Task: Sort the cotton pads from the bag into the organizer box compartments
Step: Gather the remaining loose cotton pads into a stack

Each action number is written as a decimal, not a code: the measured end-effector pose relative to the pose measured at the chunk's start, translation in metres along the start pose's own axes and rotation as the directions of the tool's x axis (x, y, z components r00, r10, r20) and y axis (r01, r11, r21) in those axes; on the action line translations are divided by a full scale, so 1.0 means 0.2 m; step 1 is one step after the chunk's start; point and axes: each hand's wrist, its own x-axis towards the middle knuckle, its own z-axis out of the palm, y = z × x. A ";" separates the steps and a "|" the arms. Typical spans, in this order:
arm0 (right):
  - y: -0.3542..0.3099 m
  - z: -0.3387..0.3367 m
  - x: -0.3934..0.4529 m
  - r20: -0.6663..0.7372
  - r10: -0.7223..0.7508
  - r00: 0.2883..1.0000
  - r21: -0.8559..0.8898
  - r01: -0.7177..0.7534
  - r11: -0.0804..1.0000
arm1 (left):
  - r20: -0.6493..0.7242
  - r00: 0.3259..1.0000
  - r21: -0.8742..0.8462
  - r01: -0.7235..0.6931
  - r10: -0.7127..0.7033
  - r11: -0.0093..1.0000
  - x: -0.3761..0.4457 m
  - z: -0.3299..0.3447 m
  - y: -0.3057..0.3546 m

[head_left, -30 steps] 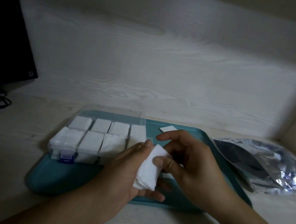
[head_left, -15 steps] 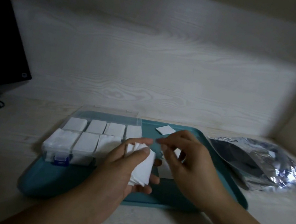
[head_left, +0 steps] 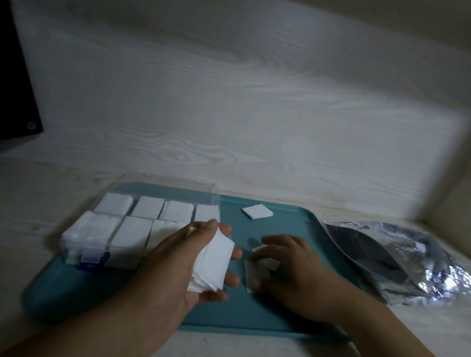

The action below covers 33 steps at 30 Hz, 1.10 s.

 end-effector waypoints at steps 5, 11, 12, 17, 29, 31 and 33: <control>0.02 0.03 0.05 -0.253 0.246 0.936 0.119 -0.222 0.968 | 0.004 1.000 0.006 -0.011 0.011 1.000 0.00 -0.01 0.00; 0.05 0.06 0.09 -0.123 0.371 0.920 0.021 -0.372 0.928 | -0.001 1.000 0.002 -0.011 0.011 1.000 0.00 0.00 -0.01; 0.05 0.06 0.10 -0.121 0.366 0.923 0.051 -0.362 0.931 | 0.000 1.000 0.003 -0.013 0.013 1.000 0.00 0.00 -0.01; 0.05 0.04 0.10 -0.134 0.353 0.926 0.254 -0.312 0.915 | 0.008 1.000 0.005 -0.016 0.016 1.000 0.00 0.00 -0.01; 0.02 -0.05 0.09 0.058 0.309 0.949 0.208 -0.314 0.926 | 0.006 0.999 0.004 -0.032 0.032 0.999 0.01 0.00 -0.01; 0.02 -0.06 0.09 0.049 0.298 0.953 0.223 -0.301 0.927 | 0.004 0.999 0.005 -0.035 0.035 0.999 0.01 -0.01 -0.02; 0.02 -0.06 0.08 0.041 0.283 0.958 0.216 -0.285 0.934 | 0.004 0.999 0.007 -0.038 0.038 0.999 0.01 -0.01 -0.02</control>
